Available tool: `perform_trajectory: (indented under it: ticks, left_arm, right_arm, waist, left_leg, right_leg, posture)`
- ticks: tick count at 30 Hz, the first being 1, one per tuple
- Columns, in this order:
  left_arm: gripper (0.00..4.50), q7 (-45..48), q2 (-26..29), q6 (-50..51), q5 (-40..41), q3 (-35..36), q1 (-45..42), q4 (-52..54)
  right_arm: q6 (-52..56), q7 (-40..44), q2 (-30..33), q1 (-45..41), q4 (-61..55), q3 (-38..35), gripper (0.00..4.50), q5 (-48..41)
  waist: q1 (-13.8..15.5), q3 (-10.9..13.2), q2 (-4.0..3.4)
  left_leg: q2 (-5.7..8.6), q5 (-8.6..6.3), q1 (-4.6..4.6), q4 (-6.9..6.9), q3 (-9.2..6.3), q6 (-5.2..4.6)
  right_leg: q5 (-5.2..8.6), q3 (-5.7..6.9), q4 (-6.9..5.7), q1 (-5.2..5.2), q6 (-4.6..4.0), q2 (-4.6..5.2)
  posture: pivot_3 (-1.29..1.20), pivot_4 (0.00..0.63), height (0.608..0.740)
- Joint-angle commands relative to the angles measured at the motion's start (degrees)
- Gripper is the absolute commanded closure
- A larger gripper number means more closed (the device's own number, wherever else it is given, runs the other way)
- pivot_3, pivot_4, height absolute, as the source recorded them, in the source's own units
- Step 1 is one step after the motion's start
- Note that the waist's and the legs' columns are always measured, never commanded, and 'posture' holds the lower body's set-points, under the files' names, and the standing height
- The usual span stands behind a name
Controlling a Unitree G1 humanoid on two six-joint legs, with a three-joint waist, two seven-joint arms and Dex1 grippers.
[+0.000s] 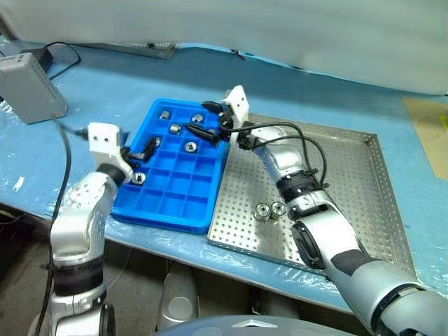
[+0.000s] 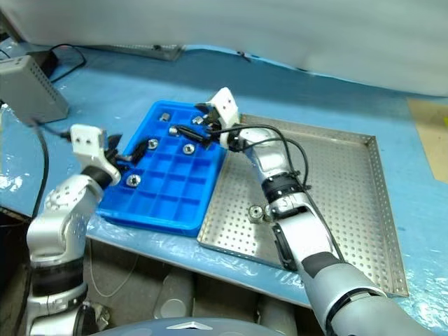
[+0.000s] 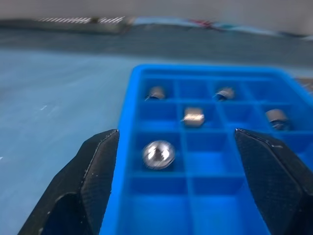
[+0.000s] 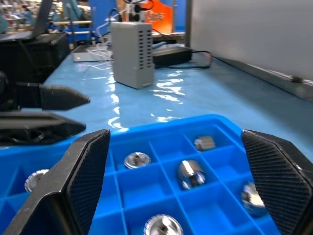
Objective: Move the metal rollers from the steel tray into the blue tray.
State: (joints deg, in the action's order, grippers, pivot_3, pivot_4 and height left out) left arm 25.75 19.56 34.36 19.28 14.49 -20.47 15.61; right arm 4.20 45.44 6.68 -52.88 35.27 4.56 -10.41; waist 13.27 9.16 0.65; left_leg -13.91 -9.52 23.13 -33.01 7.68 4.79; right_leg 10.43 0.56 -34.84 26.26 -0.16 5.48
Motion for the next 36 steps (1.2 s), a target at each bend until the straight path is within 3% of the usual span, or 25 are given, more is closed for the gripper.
perform_trajectory:
  ticks: [1,5,11,19,26,31,36]
  left_arm:
    - [0.48,13.6,2.3,-4.3,4.6,-5.6,-5.8,-5.7]
    - [0.48,21.3,2.9,-10.5,0.7,-12.4,-14.9,-21.3]
    - [0.48,23.7,-3.2,-24.1,-6.9,-18.3,-28.9,-50.2]
    - [0.48,24.4,-11.5,-36.9,-12.3,-18.8,-42.0,-77.8]
    - [0.48,14.8,-13.8,-40.2,-16.8,-17.9,-45.2,-88.8]
    - [0.48,12.5,-15.2,-40.3,-20.8,-19.1,-42.9,-91.1]
    - [0.48,14.9,-17.8,-39.5,-19.5,-16.1,-41.6,-91.4]
  right_arm:
    - [2.8,-3.1,3.6,3.0,-10.2,-3.6,0.00,-1.4]
    - [5.0,-11.7,8.9,6.3,-16.7,-8.7,0.00,0.5]
    - [10.4,-18.8,16.0,13.0,-26.5,-12.5,0.00,2.0]
    - [16.8,-25.7,16.6,21.8,-40.1,-14.4,0.00,1.9]
    - [20.0,-29.2,16.5,27.7,-46.6,-15.4,0.00,1.9]
    - [20.5,-30.6,16.8,30.0,-48.1,-15.3,0.00,2.4]
    - [20.8,-31.4,16.6,31.0,-47.9,-14.9,0.00,2.5]
  waist:
    - [-0.6,0.0,0.00]
    - [-3.3,0.0,-0.01]
    - [-7.4,0.0,-0.01]
    - [-11.9,0.0,0.00]
    - [-13.2,0.0,0.00]
    - [-13.9,0.0,0.01]
    - [-14.0,0.0,0.01]
  left_leg:
    - [0.00,0.01,-0.01,0.00,0.00,0.02]
    - [0.00,0.09,-0.07,0.01,0.01,0.13]
    - [0.09,0.15,-0.28,0.02,0.10,0.19]
    - [0.15,0.12,-0.69,0.19,0.42,0.12]
    - [0.15,0.04,-1.22,0.24,0.87,0.00]
    - [0.20,-0.03,-1.17,0.20,0.93,-0.12]
    - [0.20,-0.10,-1.22,0.20,0.98,-0.24]
  right_leg:
    - [0.00,0.00,0.01,0.00,0.00,-0.01]
    - [-0.04,-0.13,-0.05,0.02,0.07,-0.13]
    - [-0.18,-0.51,0.00,-0.09,0.28,-0.21]
    - [-0.21,-0.83,0.07,-0.16,0.33,-0.27]
    - [-0.21,-1.24,0.14,-0.42,0.33,-0.26]
    - [-0.24,-1.36,0.20,-0.41,0.36,-0.26]
    - [-0.24,-1.38,0.31,-0.50,0.36,-0.25]
  posture:
    - [0.18,0.150,0.740]
    - [0.04,0.150,0.740]
    - [-0.13,0.150,0.740]
    - [-0.32,0.150,0.740]
    - [-0.39,0.150,0.740]
    - [-0.42,0.150,0.740]
    - [-0.43,0.150,0.740]
